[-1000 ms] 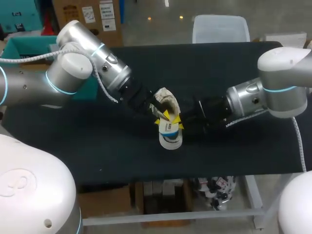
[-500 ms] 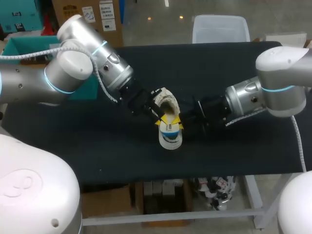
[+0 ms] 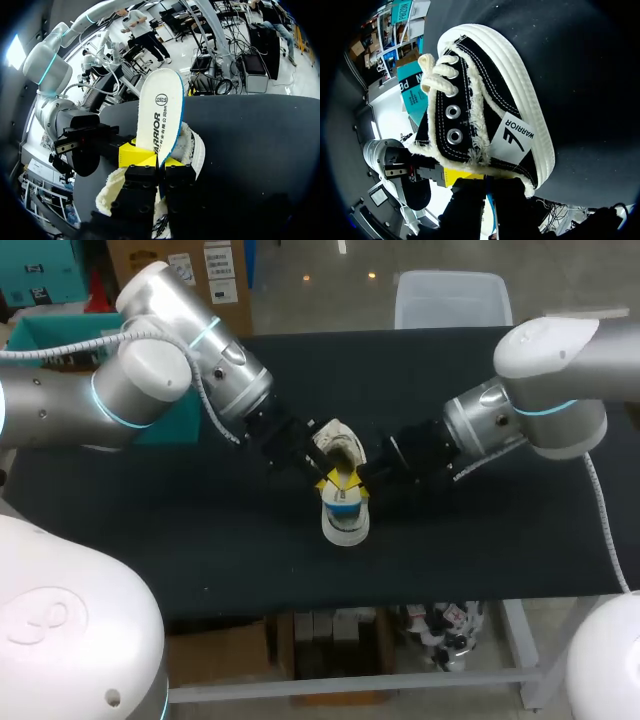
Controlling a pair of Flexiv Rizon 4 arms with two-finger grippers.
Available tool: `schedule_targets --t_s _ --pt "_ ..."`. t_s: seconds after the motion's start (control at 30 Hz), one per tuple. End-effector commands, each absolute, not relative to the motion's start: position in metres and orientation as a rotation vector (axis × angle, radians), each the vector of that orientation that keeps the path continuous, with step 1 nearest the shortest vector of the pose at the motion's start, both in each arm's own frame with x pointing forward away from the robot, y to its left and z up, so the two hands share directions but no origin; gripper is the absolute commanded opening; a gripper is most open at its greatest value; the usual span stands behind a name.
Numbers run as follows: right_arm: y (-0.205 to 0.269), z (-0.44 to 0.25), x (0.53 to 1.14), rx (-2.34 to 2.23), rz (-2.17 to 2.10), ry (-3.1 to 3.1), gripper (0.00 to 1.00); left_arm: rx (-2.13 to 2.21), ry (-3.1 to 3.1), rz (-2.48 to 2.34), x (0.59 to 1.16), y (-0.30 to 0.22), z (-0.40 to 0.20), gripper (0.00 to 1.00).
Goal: Open the shoe tongue, take the insole out of the shoe, put the insole back into the shoe, and pack the shoe into the shoebox
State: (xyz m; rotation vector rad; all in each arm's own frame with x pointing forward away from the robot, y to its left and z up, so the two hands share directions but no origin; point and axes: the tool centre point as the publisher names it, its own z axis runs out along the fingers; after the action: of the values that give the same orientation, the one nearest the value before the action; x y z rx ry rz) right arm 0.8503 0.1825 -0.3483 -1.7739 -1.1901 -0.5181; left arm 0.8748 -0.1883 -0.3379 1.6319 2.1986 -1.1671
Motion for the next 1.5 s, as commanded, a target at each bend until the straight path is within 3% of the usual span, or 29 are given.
schedule_targets --t_s 0.03,0.4,0.47,0.53,0.73,0.83,0.87,1.07,1.1,1.13,1.17,1.27,1.33,1.43,1.5 --pt "0.191 -0.355 0.858 -1.776 -0.502 -1.184 0.0 1.628 2.203 -1.177 0.88 -0.199 -0.346 0.0" --pt "0.188 -0.354 0.848 -1.775 -0.547 -1.147 0.0 1.609 2.228 -1.177 0.882 -0.199 -0.354 0.0" --pt "0.187 -0.352 0.844 -1.779 -0.562 -1.142 0.41 1.606 2.226 -1.179 0.881 -0.198 -0.354 0.0" --pt "0.184 -0.35 0.839 -1.778 -0.58 -1.138 0.57 1.603 2.224 -1.181 0.879 -0.198 -0.353 0.0" --pt "0.172 -0.344 0.83 -1.764 -0.623 -1.118 0.37 1.585 2.211 -1.189 0.877 -0.195 -0.351 0.0" --pt "0.169 -0.343 0.829 -1.747 -0.632 -1.115 0.21 1.581 2.209 -1.189 0.877 -0.195 -0.35 0.0" --pt "0.168 -0.343 0.829 -1.744 -0.633 -1.116 0.04 1.577 2.205 -1.193 0.876 -0.195 -0.35 0.0" --pt "0.168 -0.345 0.829 -1.727 -0.632 -1.121 0.0 1.556 2.206 -1.203 0.874 -0.193 -0.348 0.0" --pt "0.168 -0.345 0.829 -1.724 -0.636 -1.121 0.0 1.552 2.205 -1.2 0.872 -0.193 -0.347 0.19" --pt "0.168 -0.346 0.83 -1.721 -0.643 -1.119 0.0 1.546 2.198 -1.204 0.87 -0.191 -0.345 0.44" --pt "0.168 -0.346 0.83 -1.72 -0.649 -1.117 0.0 1.551 2.189 -1.212 0.867 -0.19 -0.342 0.49" --pt "0.167 -0.346 0.831 -1.715 -0.672 -1.11 0.0 1.572 2.163 -1.202 0.857 -0.19 -0.337 0.44" --pt "0.166 -0.347 0.832 -1.714 -0.69 -1.106 0.0 1.578 2.145 -1.192 0.852 -0.19 -0.335 0.33" --pt "0.167 -0.347 0.833 -1.713 -0.711 -1.099 0.0 1.586 2.125 -1.181 0.847 -0.192 -0.334 0.0" --pt "0.169 -0.349 0.833 -1.713 -0.723 -1.095 0.0 1.587 2.107 -1.158 0.846 -0.194 -0.335 0.0"
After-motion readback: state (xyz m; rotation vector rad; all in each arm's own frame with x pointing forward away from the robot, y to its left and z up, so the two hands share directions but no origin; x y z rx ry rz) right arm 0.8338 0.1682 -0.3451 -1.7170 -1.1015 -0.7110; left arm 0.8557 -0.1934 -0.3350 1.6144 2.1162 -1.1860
